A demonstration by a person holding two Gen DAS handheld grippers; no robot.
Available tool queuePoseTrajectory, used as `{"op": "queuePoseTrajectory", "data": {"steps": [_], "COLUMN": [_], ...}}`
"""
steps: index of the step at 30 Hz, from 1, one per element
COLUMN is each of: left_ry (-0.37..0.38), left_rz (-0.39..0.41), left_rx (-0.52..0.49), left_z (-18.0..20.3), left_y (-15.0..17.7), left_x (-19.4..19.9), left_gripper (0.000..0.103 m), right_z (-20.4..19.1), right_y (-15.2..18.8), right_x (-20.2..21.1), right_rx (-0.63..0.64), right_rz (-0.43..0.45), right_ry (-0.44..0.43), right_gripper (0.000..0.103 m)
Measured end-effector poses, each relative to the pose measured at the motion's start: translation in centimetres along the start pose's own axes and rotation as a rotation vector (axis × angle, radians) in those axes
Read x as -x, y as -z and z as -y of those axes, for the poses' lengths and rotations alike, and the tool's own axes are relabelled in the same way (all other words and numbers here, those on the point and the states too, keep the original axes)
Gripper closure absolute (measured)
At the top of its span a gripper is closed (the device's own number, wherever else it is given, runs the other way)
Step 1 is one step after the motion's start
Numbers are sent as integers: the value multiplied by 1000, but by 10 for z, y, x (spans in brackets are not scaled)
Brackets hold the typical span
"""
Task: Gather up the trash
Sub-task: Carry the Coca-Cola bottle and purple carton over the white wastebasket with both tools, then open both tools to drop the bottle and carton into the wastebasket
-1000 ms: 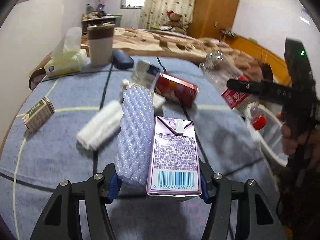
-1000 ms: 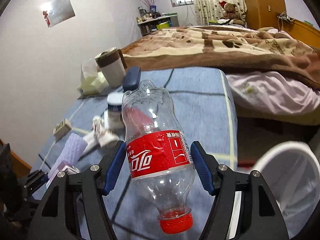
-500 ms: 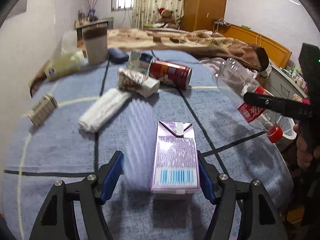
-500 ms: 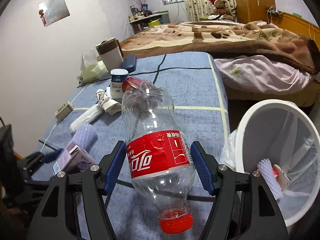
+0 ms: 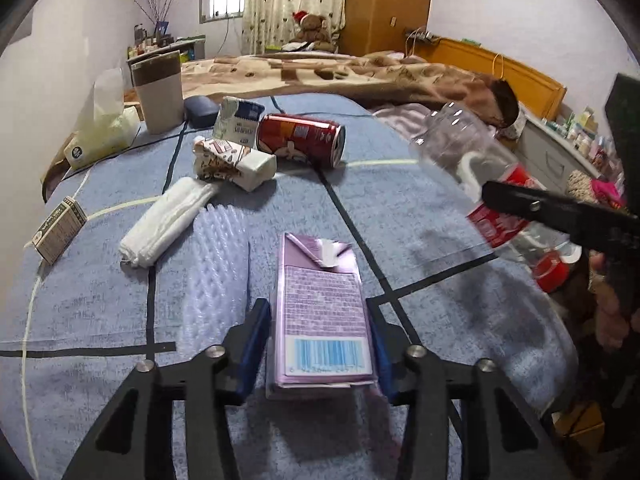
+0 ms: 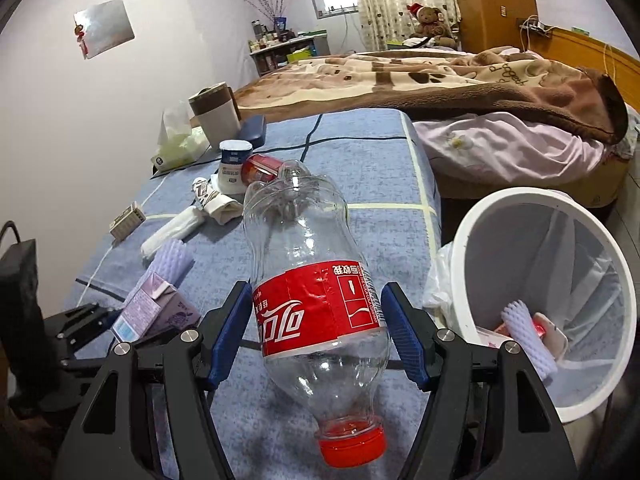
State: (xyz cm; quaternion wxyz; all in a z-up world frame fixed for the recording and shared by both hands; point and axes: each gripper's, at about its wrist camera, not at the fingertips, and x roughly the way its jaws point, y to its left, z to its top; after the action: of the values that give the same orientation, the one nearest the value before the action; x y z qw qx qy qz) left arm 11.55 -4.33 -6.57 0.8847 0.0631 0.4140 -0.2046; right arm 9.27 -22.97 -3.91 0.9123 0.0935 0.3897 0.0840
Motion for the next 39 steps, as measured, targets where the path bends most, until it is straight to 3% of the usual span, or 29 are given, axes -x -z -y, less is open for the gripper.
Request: {"op": "queuePoseTrajectory", "data": {"steps": [7,14,23,30,39], "left_ry": [-5,33,143,236,296], "left_rz": [4,73,139,141,137], "left_rx": [-3,-18,-71,-127,-180], "left_z": [9,31,80,127,176], "left_y": [-7,-26,-66,-92,-106], "left_x": [-1,16,20,4,-12], "left_gripper": [61,61,61,61,61], "right_z": [7,21,53,88,114], "right_y": [2,1,-5,-5,-3], "right_x": [12,31,57,68,68], "right_rx": [-14,-42,-107,-193,-253], "right_rz": [30,75,126,135,129], "right_ry": [16,55,151,257,348], "right_gripper": [35,35,35,35,35]}}
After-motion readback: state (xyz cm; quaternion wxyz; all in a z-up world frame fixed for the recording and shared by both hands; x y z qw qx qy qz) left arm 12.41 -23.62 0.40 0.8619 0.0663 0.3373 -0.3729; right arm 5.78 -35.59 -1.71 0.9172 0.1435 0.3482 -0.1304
